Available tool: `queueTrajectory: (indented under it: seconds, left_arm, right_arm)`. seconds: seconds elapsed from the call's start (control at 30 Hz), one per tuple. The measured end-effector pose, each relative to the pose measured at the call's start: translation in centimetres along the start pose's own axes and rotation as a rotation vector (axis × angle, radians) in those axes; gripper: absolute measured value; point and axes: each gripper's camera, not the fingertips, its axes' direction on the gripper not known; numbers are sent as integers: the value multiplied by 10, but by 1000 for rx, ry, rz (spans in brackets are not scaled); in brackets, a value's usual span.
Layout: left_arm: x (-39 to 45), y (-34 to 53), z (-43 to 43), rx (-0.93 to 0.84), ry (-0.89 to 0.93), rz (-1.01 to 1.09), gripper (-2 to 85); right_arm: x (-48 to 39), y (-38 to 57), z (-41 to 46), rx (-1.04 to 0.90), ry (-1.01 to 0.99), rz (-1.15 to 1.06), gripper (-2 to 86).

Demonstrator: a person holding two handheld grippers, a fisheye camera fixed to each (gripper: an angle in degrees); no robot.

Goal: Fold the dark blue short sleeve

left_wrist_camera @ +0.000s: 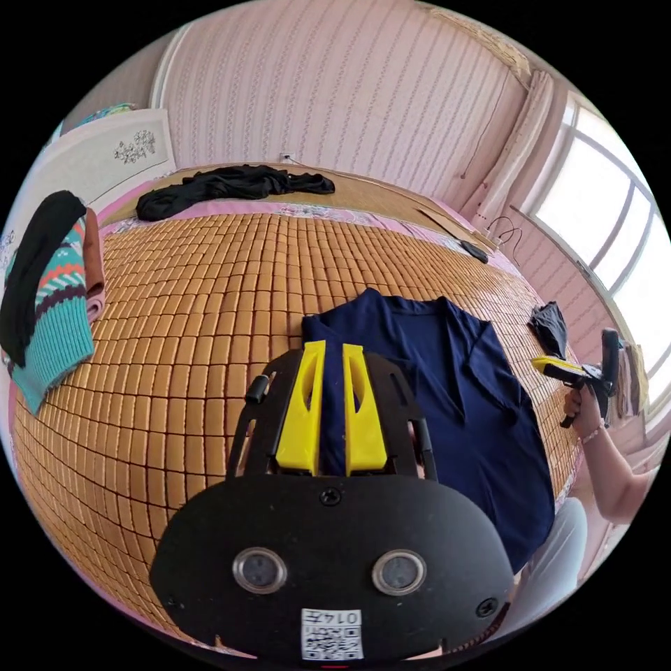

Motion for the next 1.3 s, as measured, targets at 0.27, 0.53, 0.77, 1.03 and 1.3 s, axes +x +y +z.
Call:
queueTrajectory:
  seconds: [0.27, 0.53, 0.77, 1.03, 1.3]
  left_arm:
    - [-46, -7, 33, -69, 107, -92, 113]
    - [-62, -28, 43, -173, 223, -26, 6]
    - [-54, -55, 15, -58, 213, 23, -7]
    - [-49, -66, -13, 19, 227, 79, -6]
    - [-71, 34, -88, 60, 368, 210, -3]
  right_arm:
    - [30, -58, 56, -76, 84, 97, 93]
    - [17, -67, 52, -68, 1, 60, 4]
    - [8, -102, 15, 13, 131, 20, 1]
    - [8, -110, -3, 49, 121, 29, 1]
    - [-20, 0, -56, 95, -14, -109, 2]
